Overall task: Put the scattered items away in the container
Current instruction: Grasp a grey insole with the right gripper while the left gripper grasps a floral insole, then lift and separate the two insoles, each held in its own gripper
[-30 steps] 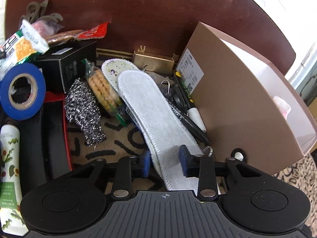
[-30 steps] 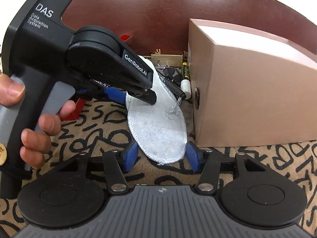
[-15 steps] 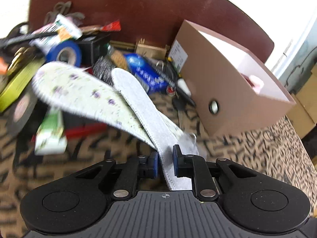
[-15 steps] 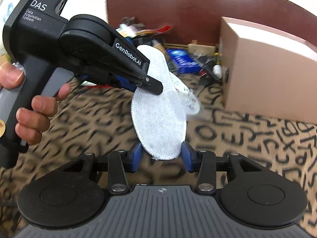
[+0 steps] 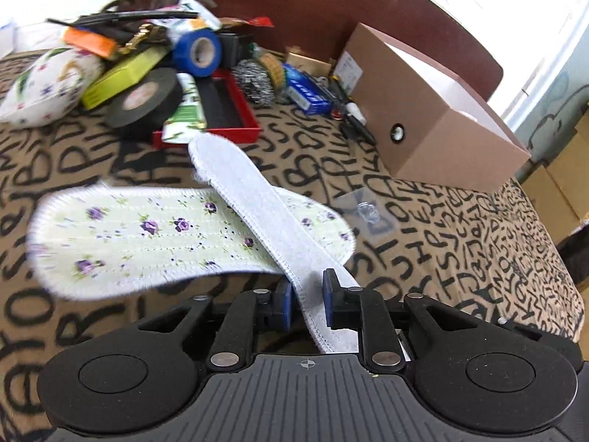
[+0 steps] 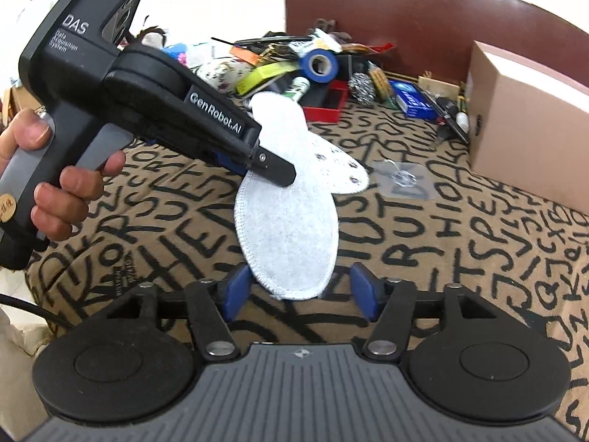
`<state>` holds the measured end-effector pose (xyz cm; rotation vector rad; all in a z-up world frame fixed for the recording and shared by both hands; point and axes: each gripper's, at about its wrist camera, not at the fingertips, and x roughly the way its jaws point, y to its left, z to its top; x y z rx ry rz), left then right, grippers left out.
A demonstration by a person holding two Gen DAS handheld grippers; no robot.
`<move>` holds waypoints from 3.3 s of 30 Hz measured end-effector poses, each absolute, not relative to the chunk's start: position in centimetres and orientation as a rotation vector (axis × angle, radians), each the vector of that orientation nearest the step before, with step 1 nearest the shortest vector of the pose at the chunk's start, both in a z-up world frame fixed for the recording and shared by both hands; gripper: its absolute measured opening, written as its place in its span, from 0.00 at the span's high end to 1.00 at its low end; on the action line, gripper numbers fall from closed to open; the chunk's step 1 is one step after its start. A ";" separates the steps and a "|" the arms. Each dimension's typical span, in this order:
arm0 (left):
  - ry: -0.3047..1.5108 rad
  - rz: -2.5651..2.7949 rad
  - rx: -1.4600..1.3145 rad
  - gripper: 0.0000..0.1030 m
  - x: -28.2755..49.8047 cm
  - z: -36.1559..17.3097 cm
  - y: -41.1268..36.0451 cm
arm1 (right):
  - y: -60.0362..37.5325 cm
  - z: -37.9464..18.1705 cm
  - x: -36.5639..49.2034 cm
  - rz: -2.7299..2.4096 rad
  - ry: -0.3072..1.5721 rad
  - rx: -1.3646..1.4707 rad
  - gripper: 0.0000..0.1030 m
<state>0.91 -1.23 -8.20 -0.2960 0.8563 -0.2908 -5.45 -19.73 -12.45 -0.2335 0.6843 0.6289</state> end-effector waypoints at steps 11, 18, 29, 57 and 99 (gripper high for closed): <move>0.829 -0.229 -0.353 0.32 -0.7 -7.9 1.0 | -15.6 -11.7 -6.1 0.731 0.610 -0.323 0.23; 0.761 -0.147 -0.290 0.23 -1.0 -6.8 3.7 | -14.3 -12.1 -4.3 0.694 0.640 -0.304 0.19; 0.806 -0.306 -0.020 0.14 3.7 -7.3 4.7 | -13.7 -13.1 -1.0 0.611 0.702 -0.210 0.23; 0.899 -0.558 0.301 0.31 1.3 -8.6 -0.3 | -20.9 -12.8 -3.7 0.444 0.749 -0.153 0.22; 0.778 -0.442 0.134 0.61 1.2 -1.6 -0.7 | -23.0 -7.0 -2.5 0.354 0.551 -0.109 0.34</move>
